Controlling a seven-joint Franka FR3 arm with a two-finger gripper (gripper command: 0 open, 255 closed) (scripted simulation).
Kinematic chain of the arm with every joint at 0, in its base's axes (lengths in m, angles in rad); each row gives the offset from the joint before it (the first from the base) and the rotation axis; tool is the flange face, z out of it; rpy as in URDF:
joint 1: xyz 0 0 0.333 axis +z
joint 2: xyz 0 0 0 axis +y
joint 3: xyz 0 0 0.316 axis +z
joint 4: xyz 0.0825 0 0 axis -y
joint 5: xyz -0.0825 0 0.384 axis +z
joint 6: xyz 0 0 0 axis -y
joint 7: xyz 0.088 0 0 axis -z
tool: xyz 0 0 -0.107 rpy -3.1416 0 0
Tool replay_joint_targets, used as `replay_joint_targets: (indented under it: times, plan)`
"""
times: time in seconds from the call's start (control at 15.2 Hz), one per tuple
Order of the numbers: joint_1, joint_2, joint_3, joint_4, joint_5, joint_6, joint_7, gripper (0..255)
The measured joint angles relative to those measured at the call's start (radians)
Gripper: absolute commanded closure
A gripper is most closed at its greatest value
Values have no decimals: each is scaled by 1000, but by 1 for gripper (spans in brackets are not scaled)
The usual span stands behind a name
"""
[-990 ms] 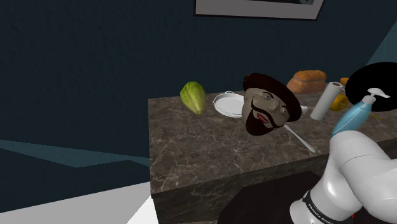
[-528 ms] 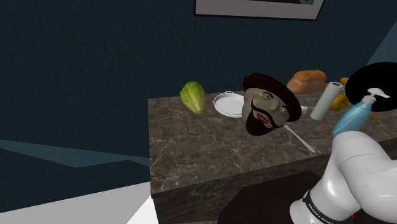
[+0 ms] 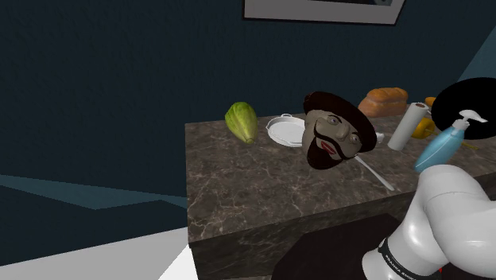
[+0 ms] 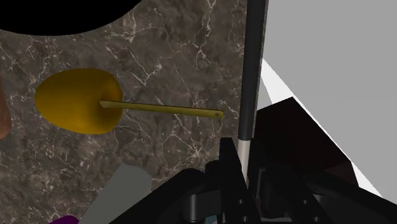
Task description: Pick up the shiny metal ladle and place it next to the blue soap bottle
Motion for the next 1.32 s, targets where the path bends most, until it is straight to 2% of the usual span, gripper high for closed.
replay_joint_targets:
  times: [0.2,0.79,1.32]
  plan:
    - [-33,-20,5,-62,-8,34,14,255]
    - [-89,-74,-8,-198,-42,123,42,255]
    - [-118,-119,-40,-294,-81,199,63,255]
